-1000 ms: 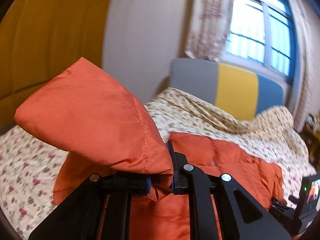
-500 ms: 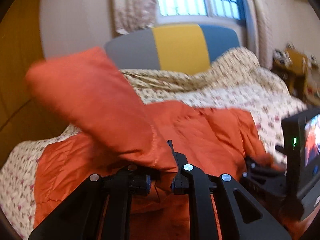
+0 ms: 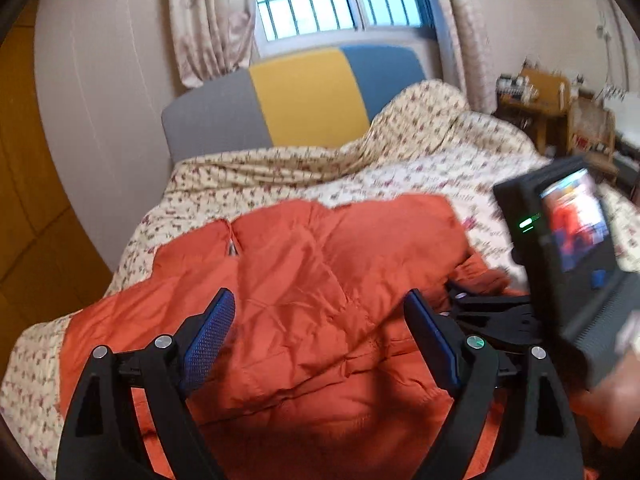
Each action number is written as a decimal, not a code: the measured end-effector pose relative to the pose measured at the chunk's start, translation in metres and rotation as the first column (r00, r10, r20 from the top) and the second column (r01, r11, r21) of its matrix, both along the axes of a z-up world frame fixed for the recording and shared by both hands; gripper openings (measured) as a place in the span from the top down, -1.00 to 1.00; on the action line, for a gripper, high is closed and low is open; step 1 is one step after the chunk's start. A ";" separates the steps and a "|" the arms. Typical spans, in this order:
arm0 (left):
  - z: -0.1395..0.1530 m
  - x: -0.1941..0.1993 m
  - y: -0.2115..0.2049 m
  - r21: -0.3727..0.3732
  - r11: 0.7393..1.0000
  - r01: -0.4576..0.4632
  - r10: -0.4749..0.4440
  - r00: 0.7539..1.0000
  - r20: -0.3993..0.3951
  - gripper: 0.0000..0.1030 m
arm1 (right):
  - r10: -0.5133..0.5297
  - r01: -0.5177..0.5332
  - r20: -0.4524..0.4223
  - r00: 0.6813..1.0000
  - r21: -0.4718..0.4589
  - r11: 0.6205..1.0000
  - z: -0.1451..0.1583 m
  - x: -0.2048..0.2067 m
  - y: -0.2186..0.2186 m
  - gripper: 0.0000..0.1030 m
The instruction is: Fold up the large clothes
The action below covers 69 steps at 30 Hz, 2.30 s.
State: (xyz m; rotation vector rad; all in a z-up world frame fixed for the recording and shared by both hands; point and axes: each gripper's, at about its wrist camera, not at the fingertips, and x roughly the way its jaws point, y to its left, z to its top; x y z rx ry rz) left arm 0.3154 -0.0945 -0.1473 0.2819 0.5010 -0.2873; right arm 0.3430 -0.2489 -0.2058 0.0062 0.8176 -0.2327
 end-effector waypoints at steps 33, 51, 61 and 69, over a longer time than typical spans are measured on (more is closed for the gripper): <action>-0.033 0.058 0.210 -0.163 0.859 -0.485 0.458 0.871 -0.179 -0.40 | 0.438 -0.462 0.167 0.883 0.159 0.872 0.073 0.000 0.096 0.37; -0.067 0.084 0.231 -0.165 0.860 -0.483 0.422 0.855 -0.302 -0.58 | 0.410 -0.418 0.082 0.908 0.149 0.896 0.016 0.051 0.105 0.41; -0.052 0.044 0.244 -0.183 0.825 -0.535 0.473 0.830 -0.295 -0.93 | 0.395 -0.416 0.159 0.905 0.128 0.900 0.039 0.020 0.098 -0.04; -0.081 0.059 0.263 -0.219 0.799 -0.560 0.434 0.789 -0.435 -0.94 | 0.300 -0.307 0.065 0.952 0.216 0.927 0.022 0.029 0.071 -0.06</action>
